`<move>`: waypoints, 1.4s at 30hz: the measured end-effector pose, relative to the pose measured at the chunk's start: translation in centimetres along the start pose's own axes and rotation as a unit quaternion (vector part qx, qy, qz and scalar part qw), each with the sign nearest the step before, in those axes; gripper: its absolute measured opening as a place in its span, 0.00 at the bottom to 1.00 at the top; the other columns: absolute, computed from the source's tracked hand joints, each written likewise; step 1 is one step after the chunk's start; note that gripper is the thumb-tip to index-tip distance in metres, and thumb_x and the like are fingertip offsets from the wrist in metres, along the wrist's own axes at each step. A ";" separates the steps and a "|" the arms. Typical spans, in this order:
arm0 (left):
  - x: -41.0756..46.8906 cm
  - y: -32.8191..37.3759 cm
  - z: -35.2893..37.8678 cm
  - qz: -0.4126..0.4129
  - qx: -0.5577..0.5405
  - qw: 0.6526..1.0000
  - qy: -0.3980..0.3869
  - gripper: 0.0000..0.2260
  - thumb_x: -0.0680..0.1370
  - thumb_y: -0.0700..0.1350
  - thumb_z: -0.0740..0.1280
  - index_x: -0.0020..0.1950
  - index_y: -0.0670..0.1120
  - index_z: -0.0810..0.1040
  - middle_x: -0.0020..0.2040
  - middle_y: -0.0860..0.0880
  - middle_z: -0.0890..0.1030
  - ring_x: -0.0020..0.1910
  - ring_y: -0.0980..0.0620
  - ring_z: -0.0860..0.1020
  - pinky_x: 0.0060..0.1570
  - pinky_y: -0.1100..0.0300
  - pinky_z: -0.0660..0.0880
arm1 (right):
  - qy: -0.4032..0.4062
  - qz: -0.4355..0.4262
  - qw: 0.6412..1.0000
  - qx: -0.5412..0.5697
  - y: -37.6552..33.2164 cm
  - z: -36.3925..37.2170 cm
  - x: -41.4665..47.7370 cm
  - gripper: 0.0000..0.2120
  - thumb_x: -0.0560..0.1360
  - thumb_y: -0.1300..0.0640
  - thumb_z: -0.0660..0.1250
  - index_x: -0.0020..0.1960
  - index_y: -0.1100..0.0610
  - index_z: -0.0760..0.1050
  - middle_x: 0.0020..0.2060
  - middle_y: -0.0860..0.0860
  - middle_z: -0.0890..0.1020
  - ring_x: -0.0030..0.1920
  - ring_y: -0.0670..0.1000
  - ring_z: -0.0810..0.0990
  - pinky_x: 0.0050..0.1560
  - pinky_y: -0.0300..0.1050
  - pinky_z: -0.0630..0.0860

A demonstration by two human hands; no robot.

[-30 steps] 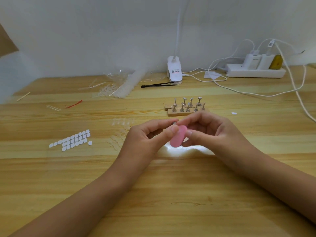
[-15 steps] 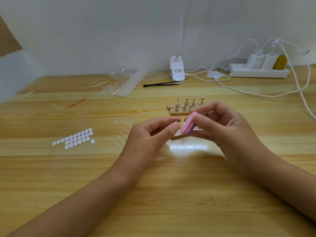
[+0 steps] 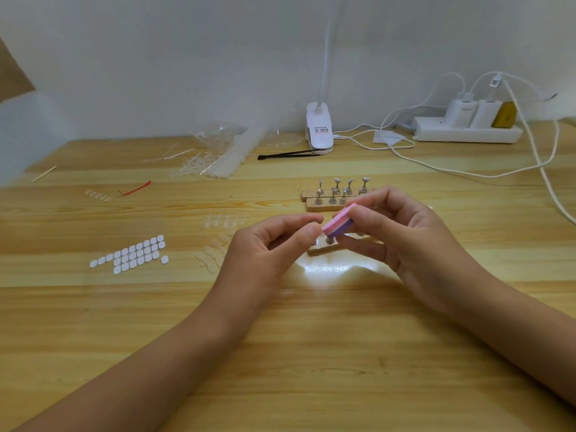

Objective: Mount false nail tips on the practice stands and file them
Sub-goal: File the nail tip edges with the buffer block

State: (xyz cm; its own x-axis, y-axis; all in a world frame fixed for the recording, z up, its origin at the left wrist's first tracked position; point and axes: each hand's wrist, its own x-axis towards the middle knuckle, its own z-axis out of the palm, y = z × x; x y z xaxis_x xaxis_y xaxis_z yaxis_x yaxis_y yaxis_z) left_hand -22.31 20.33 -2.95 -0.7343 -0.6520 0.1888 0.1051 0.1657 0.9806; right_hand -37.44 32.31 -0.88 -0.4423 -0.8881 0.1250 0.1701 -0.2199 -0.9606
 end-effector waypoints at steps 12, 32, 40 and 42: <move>0.1 0.0 0.0 0.000 -0.005 1.000 -0.019 0.14 0.74 0.53 0.70 0.58 0.51 0.84 0.55 0.56 0.85 0.58 0.60 0.80 0.54 0.74 0.72 | 0.013 -0.021 0.999 0.026 0.5 0.2 0.0 0.08 0.68 0.57 0.72 0.47 0.57 0.82 0.44 0.56 0.85 0.46 0.53 0.85 0.45 0.41 0.81; 0.0 -0.2 0.2 0.015 -0.008 1.000 -0.009 0.13 0.74 0.52 0.70 0.56 0.50 0.85 0.53 0.54 0.86 0.56 0.59 0.82 0.53 0.72 0.73 | -0.041 0.013 0.999 0.011 1.1 0.4 -0.1 0.08 0.71 0.58 0.71 0.48 0.60 0.80 0.44 0.57 0.85 0.47 0.55 0.85 0.47 0.44 0.81; 0.0 0.0 0.2 0.019 -0.011 1.000 -0.004 0.14 0.73 0.52 0.70 0.56 0.49 0.85 0.51 0.54 0.86 0.53 0.60 0.82 0.50 0.73 0.74 | -0.048 0.022 0.998 0.017 1.3 0.3 0.0 0.06 0.71 0.58 0.72 0.47 0.58 0.81 0.44 0.57 0.85 0.47 0.54 0.85 0.48 0.44 0.81; 0.0 0.0 0.2 0.019 -0.011 1.000 0.002 0.13 0.73 0.53 0.70 0.55 0.50 0.85 0.51 0.55 0.86 0.53 0.60 0.82 0.50 0.73 0.74 | -0.063 0.029 0.998 0.005 1.6 0.5 -0.1 0.07 0.71 0.57 0.72 0.48 0.58 0.81 0.45 0.59 0.85 0.48 0.56 0.85 0.49 0.45 0.81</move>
State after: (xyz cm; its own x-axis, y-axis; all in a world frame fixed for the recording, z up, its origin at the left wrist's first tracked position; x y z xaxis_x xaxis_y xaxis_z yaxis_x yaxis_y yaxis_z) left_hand -22.42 20.48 -2.96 -0.7274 -0.6477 0.2264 0.1478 0.1744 0.9735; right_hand -36.69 31.85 -2.31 -0.3167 -0.9432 0.1009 0.2014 -0.1708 -0.9645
